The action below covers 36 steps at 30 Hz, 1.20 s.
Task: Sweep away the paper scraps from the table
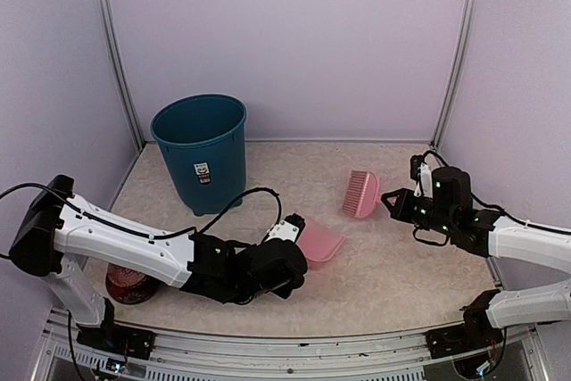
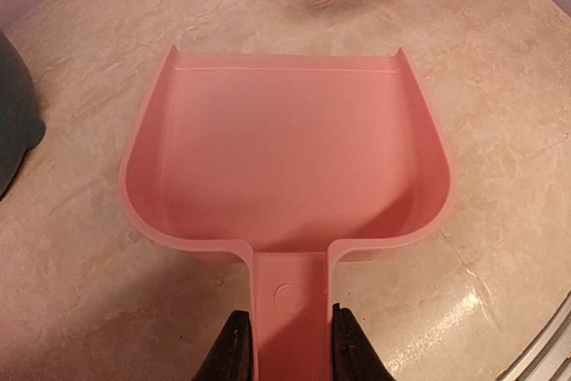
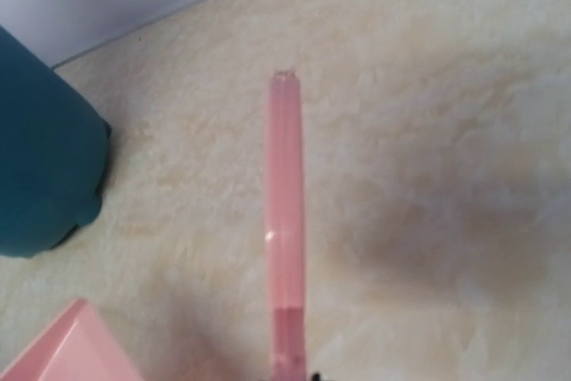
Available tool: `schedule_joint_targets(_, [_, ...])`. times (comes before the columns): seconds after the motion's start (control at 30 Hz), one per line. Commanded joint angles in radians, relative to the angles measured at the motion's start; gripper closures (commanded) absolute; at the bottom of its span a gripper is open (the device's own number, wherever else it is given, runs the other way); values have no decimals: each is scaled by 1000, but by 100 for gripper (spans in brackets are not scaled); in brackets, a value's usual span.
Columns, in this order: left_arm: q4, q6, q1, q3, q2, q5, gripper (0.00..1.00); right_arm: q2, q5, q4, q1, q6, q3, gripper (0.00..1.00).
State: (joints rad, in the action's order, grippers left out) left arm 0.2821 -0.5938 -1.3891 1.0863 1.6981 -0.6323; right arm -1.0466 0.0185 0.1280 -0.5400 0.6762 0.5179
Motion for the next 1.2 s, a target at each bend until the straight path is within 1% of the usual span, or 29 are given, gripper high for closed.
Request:
schedule_joint_targets(0.0, [-3, -4, 3, 35, 64, -17, 100, -6, -57, 93, 10, 37, -35, 100])
schedule_joint_targets(0.17, [-32, -7, 12, 31, 96, 26, 100, 3, -92, 142, 10, 72, -72, 100])
schedule_joint_targets(0.33, [-56, -20, 29, 19, 114, 67, 100, 9, -177, 293, 10, 170, -140, 100])
schedule_joint_targets(0.6, [-90, -36, 59, -11, 120, 110, 100, -55, -198, 401, 9, 268, -198, 100])
schedule_joint_targets(0.67, [-92, -38, 62, -15, 121, 112, 97, -76, -203, 434, 10, 287, -213, 100])
schedule_joint_targets(0.77, [-96, -46, 69, -24, 121, 118, 93, -110, -214, 467, 10, 316, -227, 100])
schedule_joint_targets(0.97, [-101, -55, 72, -44, 98, 116, 76, -153, -214, 498, 9, 352, -242, 99])
schedule_joint_targets(1.17, [-117, -56, 78, -69, 55, 111, 52, -159, -192, 495, 9, 362, -252, 90])
